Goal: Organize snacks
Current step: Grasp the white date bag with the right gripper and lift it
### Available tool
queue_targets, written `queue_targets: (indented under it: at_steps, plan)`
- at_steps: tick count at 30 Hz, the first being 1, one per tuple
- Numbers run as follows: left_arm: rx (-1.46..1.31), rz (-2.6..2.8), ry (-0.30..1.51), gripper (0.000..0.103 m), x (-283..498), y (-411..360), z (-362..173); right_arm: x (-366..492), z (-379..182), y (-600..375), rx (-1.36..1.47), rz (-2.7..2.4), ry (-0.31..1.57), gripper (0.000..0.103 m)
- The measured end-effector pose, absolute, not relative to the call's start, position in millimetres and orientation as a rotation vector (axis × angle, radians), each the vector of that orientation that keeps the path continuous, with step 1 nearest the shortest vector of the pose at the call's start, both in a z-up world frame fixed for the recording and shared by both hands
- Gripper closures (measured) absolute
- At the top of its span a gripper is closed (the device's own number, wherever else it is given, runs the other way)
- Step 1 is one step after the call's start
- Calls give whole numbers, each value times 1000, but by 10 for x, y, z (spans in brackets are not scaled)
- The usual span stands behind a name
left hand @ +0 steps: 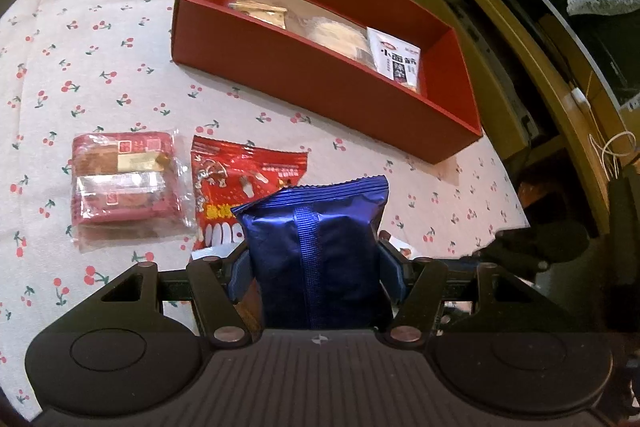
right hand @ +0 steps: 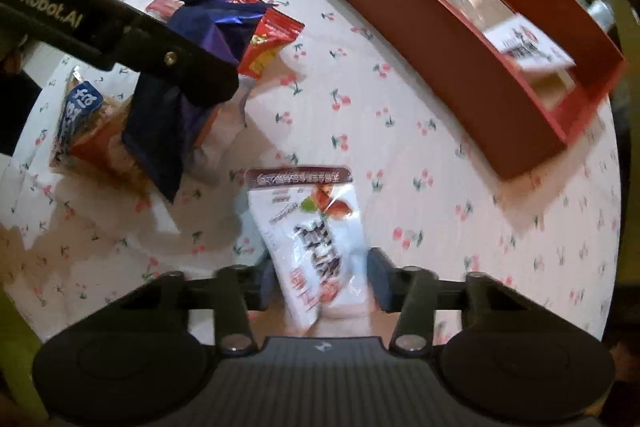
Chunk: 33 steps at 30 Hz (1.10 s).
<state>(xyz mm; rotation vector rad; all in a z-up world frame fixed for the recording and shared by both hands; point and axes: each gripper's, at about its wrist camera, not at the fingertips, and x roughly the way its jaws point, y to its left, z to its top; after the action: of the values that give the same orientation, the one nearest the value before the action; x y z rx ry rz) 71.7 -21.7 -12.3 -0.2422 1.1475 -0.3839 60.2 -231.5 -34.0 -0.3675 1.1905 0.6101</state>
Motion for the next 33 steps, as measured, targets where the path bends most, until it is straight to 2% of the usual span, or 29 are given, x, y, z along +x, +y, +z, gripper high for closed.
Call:
queue_targets:
  at_steps: [2, 5, 6, 9, 10, 16, 17, 19, 21, 27, 30, 33]
  plan:
    - [-243, -386, 1148, 34, 689, -209, -120, 571, -336, -2361, -302, 589, 1210, 48]
    - [-247, -386, 1134, 34, 656, -141, -80, 504, -316, -2330, -335, 588, 1206, 42]
    - [-251, -385, 1127, 34, 649, -106, -60, 504, -296, -2304, -351, 596, 1198, 35]
    - [-262, -384, 1116, 34, 644, -15, -25, 540, -243, -2209, -432, 649, 1154, 7]
    - [-260, -382, 1116, 34, 638, 2, -27, 572, -253, -2187, -451, 654, 1147, 4]
    - [-229, -413, 1152, 35, 563, -36, -104, 701, -480, -2233, -388, 609, 1213, 2]
    - [-226, -418, 1156, 36, 551, -43, -120, 660, -475, -2247, -376, 602, 1196, 2]
    - [-216, -422, 1166, 38, 535, -60, -150, 611, -454, -2266, -339, 586, 1187, 20]
    - [-206, -426, 1168, 38, 519, -92, -154, 573, -410, -2273, -320, 568, 1186, 33]
    - [-145, -439, 1153, 38, 407, -188, -115, 475, -398, -2272, -307, 500, 1198, 36]
    - [-86, -482, 1132, 31, 280, -282, -53, 445, -370, -2341, -276, 453, 1185, 37]
    - [-18, -521, 1122, 30, 193, -454, -54, 444, -302, -2455, -232, 407, 1168, 37]
